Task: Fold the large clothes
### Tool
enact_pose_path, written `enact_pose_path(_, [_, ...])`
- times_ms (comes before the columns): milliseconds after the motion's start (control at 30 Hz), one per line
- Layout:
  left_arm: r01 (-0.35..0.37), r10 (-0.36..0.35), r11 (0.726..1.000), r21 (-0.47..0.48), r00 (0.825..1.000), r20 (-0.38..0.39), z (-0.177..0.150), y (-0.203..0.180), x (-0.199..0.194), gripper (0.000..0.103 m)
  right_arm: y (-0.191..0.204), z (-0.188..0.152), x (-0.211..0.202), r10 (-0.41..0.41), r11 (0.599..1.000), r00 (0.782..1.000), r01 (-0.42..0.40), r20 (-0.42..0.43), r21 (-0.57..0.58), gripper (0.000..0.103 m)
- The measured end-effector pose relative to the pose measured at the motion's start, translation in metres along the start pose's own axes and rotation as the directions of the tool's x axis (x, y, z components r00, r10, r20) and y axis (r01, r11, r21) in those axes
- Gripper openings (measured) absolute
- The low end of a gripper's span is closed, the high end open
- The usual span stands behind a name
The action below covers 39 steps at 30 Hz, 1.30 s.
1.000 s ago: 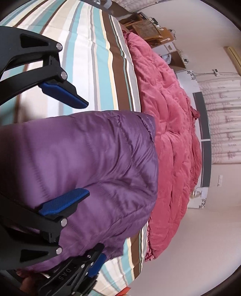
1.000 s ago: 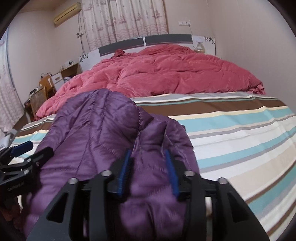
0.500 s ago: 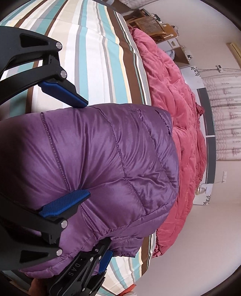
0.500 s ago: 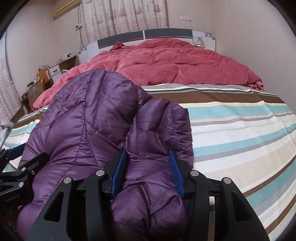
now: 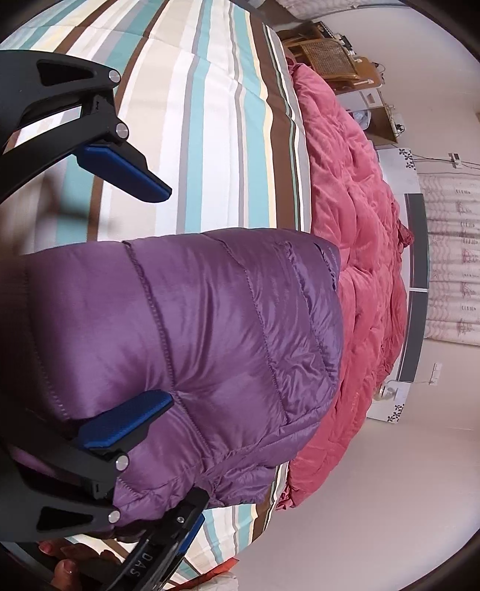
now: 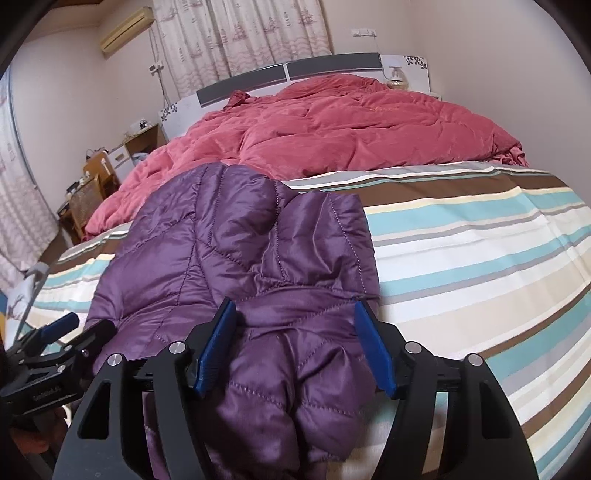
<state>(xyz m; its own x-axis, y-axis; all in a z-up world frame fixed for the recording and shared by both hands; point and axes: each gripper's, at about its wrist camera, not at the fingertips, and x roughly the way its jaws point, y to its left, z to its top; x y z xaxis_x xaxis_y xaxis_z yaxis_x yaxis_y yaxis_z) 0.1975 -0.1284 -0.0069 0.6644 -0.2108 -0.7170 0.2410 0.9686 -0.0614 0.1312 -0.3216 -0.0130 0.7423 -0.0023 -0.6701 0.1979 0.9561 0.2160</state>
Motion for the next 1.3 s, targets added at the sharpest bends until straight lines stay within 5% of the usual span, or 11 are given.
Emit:
enact_pose_path(533, [0.15,-0.152,0.988,-0.047,0.987,-0.045,-0.011,0.027,-0.027,0.101,-0.029,-0.015,-0.022,0.114,0.981,0.992,-0.105,-0.049,0.163,0.074])
enact_pose_path(800, [0.208,-0.215,0.974,-0.084,0.973,-0.081,-0.004,0.031,-0.012,0.101,-0.041,-0.017,-0.015,0.195,0.952,0.978,-0.169,-0.077,0.256,0.075])
enact_pose_path(900, [0.21,-0.216,0.975,-0.07,0.972,-0.095,0.001,0.029,-0.005,0.101,-0.042,-0.016,-0.006,0.197,0.949,0.974,-0.162,-0.109,0.269,0.082])
enact_pose_path(1133, [0.166,-0.155,0.984,0.068,0.978,-0.142,0.011,0.015,0.004,0.101,-0.049,-0.016,0.01,0.247,0.929,0.955,-0.184,-0.166,0.322,0.086])
enact_pose_path(1300, [0.25,-0.243,0.968,0.013,0.951,-0.19,0.015,0.021,0.012,0.101,-0.054,-0.017,0.027,0.32,0.896,0.926,-0.226,-0.202,0.383,0.086])
